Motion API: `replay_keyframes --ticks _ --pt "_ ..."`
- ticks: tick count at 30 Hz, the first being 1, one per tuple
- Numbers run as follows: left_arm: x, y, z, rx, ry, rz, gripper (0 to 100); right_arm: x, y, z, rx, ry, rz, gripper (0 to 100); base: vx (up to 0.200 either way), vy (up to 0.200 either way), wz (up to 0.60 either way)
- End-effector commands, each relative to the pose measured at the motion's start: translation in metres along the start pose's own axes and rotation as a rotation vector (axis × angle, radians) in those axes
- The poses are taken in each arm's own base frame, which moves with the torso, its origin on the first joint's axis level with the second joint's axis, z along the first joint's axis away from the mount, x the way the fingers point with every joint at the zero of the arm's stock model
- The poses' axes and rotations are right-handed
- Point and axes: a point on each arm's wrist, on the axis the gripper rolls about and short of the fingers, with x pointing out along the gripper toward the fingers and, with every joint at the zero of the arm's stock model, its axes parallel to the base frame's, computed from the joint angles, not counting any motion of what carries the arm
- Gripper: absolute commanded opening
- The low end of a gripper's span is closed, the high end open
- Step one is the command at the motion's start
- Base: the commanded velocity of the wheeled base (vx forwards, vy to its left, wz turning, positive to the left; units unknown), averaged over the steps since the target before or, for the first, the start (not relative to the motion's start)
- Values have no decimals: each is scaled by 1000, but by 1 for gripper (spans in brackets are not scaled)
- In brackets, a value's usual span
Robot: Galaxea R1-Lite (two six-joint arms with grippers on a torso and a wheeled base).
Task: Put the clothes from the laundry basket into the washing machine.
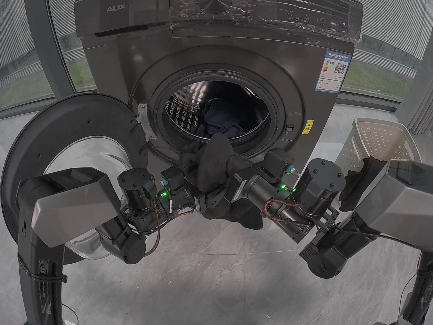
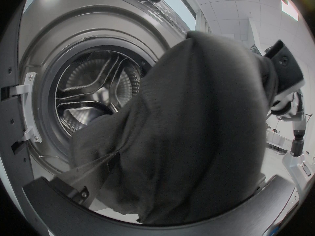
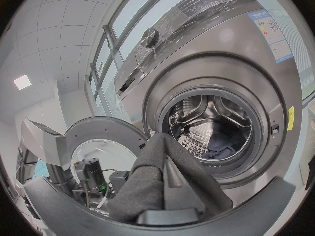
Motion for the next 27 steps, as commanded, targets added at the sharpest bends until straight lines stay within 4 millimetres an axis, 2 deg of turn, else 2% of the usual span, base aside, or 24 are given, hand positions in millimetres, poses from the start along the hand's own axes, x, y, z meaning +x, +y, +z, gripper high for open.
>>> replay_keyframes --ticks 1,3,4,11,19,27 --pt "6 10 -13 3 4 38 100 -8 5 0 8 23 7 0 0 0 0" --pt "10 12 -15 8 -4 52 100 -10 9 -1 12 29 16 0 0 0 0" --pt "11 13 -15 9 -8 55 0 -11 11 -1 13 33 18 0 0 0 0" --pt "13 13 -12 14 -22 60 0 -15 15 -4 25 48 26 0 0 0 0" --pt "12 17 -3 19 -43 73 0 -19 5 -6 27 66 -2 0 0 0 0" --pt "5 13 30 21 -99 100 0 -32 -18 -13 14 126 -69 0 0 0 0"
